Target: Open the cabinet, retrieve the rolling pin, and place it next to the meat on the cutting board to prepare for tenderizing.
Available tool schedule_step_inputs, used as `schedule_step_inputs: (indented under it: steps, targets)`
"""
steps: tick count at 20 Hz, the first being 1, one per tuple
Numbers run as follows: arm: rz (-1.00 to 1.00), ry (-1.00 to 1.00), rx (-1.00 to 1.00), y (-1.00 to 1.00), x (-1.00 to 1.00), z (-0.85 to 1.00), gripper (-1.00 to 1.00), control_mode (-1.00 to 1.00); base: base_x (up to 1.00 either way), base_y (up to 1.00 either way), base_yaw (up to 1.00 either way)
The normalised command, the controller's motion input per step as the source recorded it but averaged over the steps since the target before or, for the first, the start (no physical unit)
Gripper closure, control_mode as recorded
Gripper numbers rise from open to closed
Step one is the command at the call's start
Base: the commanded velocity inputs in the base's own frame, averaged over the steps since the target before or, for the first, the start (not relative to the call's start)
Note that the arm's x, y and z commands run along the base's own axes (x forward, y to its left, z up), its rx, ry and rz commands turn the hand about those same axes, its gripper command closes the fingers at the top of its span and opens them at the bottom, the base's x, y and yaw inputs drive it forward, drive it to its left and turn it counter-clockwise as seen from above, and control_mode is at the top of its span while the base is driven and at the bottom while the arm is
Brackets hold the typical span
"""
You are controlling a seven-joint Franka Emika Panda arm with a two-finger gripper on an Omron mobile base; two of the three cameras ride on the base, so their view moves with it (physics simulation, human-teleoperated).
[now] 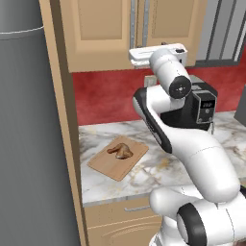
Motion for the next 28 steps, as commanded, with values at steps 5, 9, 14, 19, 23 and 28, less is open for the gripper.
schedule_step_inputs:
  steps: [5, 9, 14, 19, 23, 28]
  targets:
    - [0.0, -0.01, 0.0, 0.0, 0.24, 0.0, -1.0, -1.0, 0.0, 0.0, 0.0]
    - [0.0, -0.01, 0.0, 0.0, 0.29, 0.0, -1.0, -1.0, 0.0, 0.0, 0.0]
    - [0.0, -0.01, 0.0, 0.07, 0.31, 0.0, -1.0, -1.0, 0.0, 0.0, 0.0]
    - [0.0, -0.01, 0.0, 0.18, 0.36, 0.0, -1.0, -1.0, 0.0, 0.0, 0.0]
    - [0.0, 0.0, 0.0, 0.14, 0.35, 0.0, -1.0, -1.0, 0.0, 0.0, 0.0]
    - [0.0, 0.0, 0.0, 0.05, 0.33, 0.0, -1.0, -1.0, 0.0, 0.0, 0.0]
